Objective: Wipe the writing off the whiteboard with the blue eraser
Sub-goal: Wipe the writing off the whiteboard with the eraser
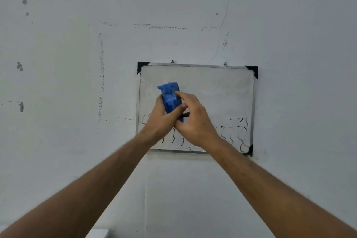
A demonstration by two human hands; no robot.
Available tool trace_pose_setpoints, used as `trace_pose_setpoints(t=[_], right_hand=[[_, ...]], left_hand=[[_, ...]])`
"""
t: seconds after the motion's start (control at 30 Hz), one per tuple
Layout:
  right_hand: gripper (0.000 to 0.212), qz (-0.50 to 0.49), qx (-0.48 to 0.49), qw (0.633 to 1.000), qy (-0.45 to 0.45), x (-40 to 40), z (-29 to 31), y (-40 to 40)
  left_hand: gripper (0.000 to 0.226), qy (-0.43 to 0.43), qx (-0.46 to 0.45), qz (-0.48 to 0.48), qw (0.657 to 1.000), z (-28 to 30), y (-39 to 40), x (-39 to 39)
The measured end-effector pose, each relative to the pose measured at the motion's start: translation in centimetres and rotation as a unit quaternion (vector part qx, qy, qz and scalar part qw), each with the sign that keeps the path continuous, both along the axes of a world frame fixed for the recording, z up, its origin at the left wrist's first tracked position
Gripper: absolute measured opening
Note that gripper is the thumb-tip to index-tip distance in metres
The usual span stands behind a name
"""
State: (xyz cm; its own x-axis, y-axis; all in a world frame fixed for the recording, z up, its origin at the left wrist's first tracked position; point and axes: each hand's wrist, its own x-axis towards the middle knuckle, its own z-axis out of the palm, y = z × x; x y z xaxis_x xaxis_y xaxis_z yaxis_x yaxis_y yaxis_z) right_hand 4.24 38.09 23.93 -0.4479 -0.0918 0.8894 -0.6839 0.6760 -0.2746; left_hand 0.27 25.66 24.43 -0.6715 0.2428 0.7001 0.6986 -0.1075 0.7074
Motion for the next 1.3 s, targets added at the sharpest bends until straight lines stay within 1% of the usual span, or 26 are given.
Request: trace_pose_setpoints(t=[0.07, 0.1, 0.13, 0.2, 0.27, 0.3, 0.37, 0.43, 0.5, 0.57, 0.7, 0.77, 0.83, 0.87, 0.9, 0.93, 1.0, 1.03, 1.07, 1.1, 1.17, 1.2, 1.23, 1.3], right_hand=[[0.063, 0.017, 0.015, 1.000, -0.019, 1.1, 0.5, 0.8], [0.059, 0.006, 0.024, 0.999, -0.024, 1.5, 0.8, 1.5], [0.054, -0.015, 0.024, 0.999, -0.018, 1.7, 1.1, 2.4], [0.045, -0.071, -0.027, 0.997, 0.014, 1.5, 1.5, 5.2], [0.039, -0.150, -0.109, 0.981, 0.054, 1.1, 1.7, 8.5], [0.038, -0.201, -0.140, 0.967, 0.067, 1.0, 1.6, 10.3], [0.040, -0.296, -0.176, 0.938, 0.049, 1.1, 1.0, 13.3], [0.045, -0.348, -0.176, 0.921, 0.002, 1.2, 0.0, 15.2], [0.046, -0.358, -0.160, 0.919, -0.032, 1.0, -1.1, 16.2], [0.048, -0.350, -0.144, 0.925, -0.046, 0.5, -1.8, 16.5], [0.051, -0.339, -0.145, 0.928, -0.051, -0.2, -1.9, 16.0], [0.052, -0.340, -0.149, 0.927, -0.056, -0.4, -1.9, 15.8], [0.053, -0.342, -0.147, 0.926, -0.061, -0.5, -2.0, 15.8], [0.054, -0.343, -0.144, 0.926, -0.063, -0.5, -2.0, 15.9], [0.054, -0.343, -0.143, 0.926, -0.064, -0.5, -2.1, 15.9], [0.055, -0.344, -0.143, 0.926, -0.065, -0.6, -2.1, 16.0], [0.056, -0.345, -0.145, 0.925, -0.065, -0.5, -2.1, 16.1], [0.056, -0.345, -0.146, 0.925, -0.064, -0.5, -2.1, 16.1], [0.057, -0.344, -0.146, 0.925, -0.064, -0.5, -2.1, 16.1], [0.057, -0.343, -0.146, 0.926, -0.063, -0.4, -2.1, 16.1], [0.057, -0.343, -0.146, 0.926, -0.064, -0.4, -2.1, 16.0], [0.057, -0.344, -0.146, 0.925, -0.065, -0.4, -2.2, 16.0], [0.058, -0.346, -0.146, 0.925, -0.065, -0.4, -2.1, 16.0], [0.059, -0.347, -0.147, 0.924, -0.064, -0.4, -2.1, 15.9]], left_hand=[[0.052, 0.031, -0.021, 0.062, 0.997, 0.2, -0.3, -0.6], [0.055, 0.067, -0.049, 0.108, 0.991, 0.3, -0.6, -1.0], [0.060, 0.114, -0.089, 0.159, 0.977, 0.4, -1.3, -1.4], [0.070, 0.200, -0.183, 0.259, 0.927, 0.7, -3.1, -2.4], [0.078, 0.241, -0.234, 0.333, 0.881, 0.5, -5.5, -2.9], [0.078, 0.248, -0.250, 0.356, 0.865, 0.1, -6.7, -3.2], [0.075, 0.262, -0.287, 0.387, 0.836, -0.8, -8.8, -4.0], [0.073, 0.292, -0.326, 0.413, 0.798, -1.5, -10.4, -5.2], [0.072, 0.318, -0.350, 0.432, 0.768, -1.5, -11.2, -6.6], [0.069, 0.337, -0.355, 0.445, 0.750, -1.0, -11.3, -7.4], [0.064, 0.357, -0.346, 0.454, 0.740, -0.8, -11.2, -7.7], [0.063, 0.375, -0.384, 0.430, 0.726, -1.7, -11.9, -7.6], [0.063, 0.407, -0.445, 0.399, 0.690, -2.4, -13.1, -7.5], [0.063, 0.419, -0.465, 0.394, 0.673, -2.3, -13.6, -7.5], [0.062, 0.421, -0.472, 0.401, 0.662, -1.9, -14.0, -7.4], [0.062, 0.417, -0.466, 0.414, 0.662, -1.2, -14.1, -7.4], [0.062, 0.383, -0.440, 0.439, 0.684, -0.4, -13.7, -7.0], [0.062, 0.369, -0.438, 0.440, 0.692, -0.5, -13.5, -6.7], [0.062, 0.368, -0.449, 0.431, 0.691, -0.9, -13.2, -6.5], [0.061, 0.387, -0.469, 0.413, 0.679, -1.5, -13.2, -6.6], [0.059, 0.443, -0.511, 0.375, 0.634, -1.9, -13.8, -6.9], [0.061, 0.455, -0.523, 0.373, 0.617, -1.4, -14.2, -7.0], [0.062, 0.457, -0.518, 0.384, 0.613, -0.8, -14.4, -7.1], [0.061, 0.423, -0.492, 0.415, 0.638, -0.2, -14.4, -6.9]])
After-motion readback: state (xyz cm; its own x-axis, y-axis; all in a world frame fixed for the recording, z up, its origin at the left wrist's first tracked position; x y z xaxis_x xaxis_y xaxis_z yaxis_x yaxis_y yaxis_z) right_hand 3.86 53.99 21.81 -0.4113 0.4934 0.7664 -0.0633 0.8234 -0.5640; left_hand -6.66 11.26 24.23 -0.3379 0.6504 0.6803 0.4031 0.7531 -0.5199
